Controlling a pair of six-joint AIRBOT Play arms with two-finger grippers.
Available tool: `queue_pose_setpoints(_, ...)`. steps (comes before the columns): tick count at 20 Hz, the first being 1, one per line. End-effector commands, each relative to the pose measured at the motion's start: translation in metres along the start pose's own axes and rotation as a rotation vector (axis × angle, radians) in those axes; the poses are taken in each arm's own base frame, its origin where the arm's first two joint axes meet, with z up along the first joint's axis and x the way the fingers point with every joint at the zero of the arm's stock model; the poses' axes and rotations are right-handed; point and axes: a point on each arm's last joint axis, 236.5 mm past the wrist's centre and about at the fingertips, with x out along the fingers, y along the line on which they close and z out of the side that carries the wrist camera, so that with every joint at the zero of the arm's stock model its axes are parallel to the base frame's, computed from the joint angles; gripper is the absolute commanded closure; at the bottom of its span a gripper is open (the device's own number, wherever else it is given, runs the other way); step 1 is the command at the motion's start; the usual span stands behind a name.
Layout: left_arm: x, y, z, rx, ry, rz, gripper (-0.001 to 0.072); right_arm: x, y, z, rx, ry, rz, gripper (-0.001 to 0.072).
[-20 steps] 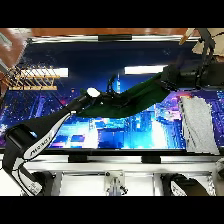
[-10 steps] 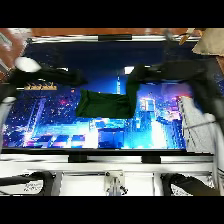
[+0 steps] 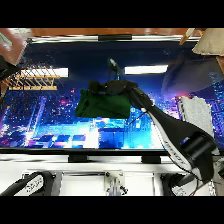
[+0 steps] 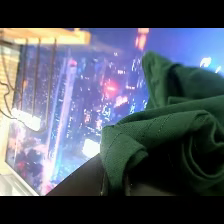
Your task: Fold the shirts.
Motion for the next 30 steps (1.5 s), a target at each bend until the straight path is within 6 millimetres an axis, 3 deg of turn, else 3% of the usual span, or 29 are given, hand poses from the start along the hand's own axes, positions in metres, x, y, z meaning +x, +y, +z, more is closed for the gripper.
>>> queue_pose_setpoints(1,-0.014,0.01,0.003,-0.006,-0.023,0.033,0.0674,0.042,-0.002,-0.031,0.075,0.047,0.007,0.0387)
queue_pose_setpoints(2,-0.013,0.01,0.003,-0.007,-0.022,0.034,0.0674,0.044,-0.001,-0.039,0.086,0.072,0.008,0.0179)
queue_pose_setpoints(4,-0.012,0.011,0.002,-0.009,-0.018,0.033,0.0674,0.035,-0.009,-0.044,0.036,0.13,-0.013,0.0174)
queue_pose_setpoints(6,-0.012,0.011,0.002,-0.006,-0.018,0.034,0.0674,0.01,-0.032,-0.039,-0.03,0.202,-0.081,0.0174)
queue_pose_setpoints(8,-0.012,0.011,0.002,-0.006,-0.017,0.034,0.0674,-0.033,-0.073,-0.024,-0.099,0.268,-0.212,0.0174)
queue_pose_setpoints(10,-0.01,0.012,0.001,0.014,-0.013,0.034,0.0674,-0.087,-0.133,-0.004,-0.126,0.327,-0.403,0.0172)
queue_pose_setpoints(11,-0.01,0.013,0.001,0.013,-0.013,0.034,0.0674,-0.116,-0.166,0.003,-0.103,0.363,-0.496,0.0077)
queue_pose_setpoints(13,-0.01,0.013,0.001,0.013,-0.013,0.034,0.0674,-0.146,-0.209,0.0,0.008,0.429,-0.558,0.0056)
queue_pose_setpoints(15,-0.01,0.013,0.002,0.013,-0.016,0.035,0.0674,-0.139,-0.222,-0.007,0.109,0.455,-0.478,0.0056)
queue_pose_setpoints(19,-0.009,0.01,0.001,0.018,-0.013,0.03,0.0674,-0.099,-0.233,-0.017,0.207,0.454,-0.393,0.0055)
queue_pose_setpoints(22,-0.008,0.01,0.001,0.018,-0.011,0.028,0.0674,-0.075,-0.226,-0.036,0.211,0.507,-0.306,0.0056)
queue_pose_setpoints(26,-0.008,0.009,0.001,0.016,-0.011,0.024,0.0674,-0.058,-0.215,-0.039,0.189,0.491,-0.271,0.0062)
queue_pose_setpoints(27,-0.008,0.007,0.001,0.014,-0.012,0.017,0.0674,-0.058,-0.215,-0.038,0.18,0.488,-0.27,0.0162)
queue_pose_setpoints(29,-0.008,0.004,0.002,0.01,-0.014,0.006,0.0674,-0.056,-0.21,-0.037,0.168,0.485,-0.248,0.059)
queue_pose_setpoints(30,-0.008,0.004,0.002,0.01,-0.014,0.006,0.0674,-0.057,-0.205,-0.034,0.147,0.481,-0.225,0.0634)
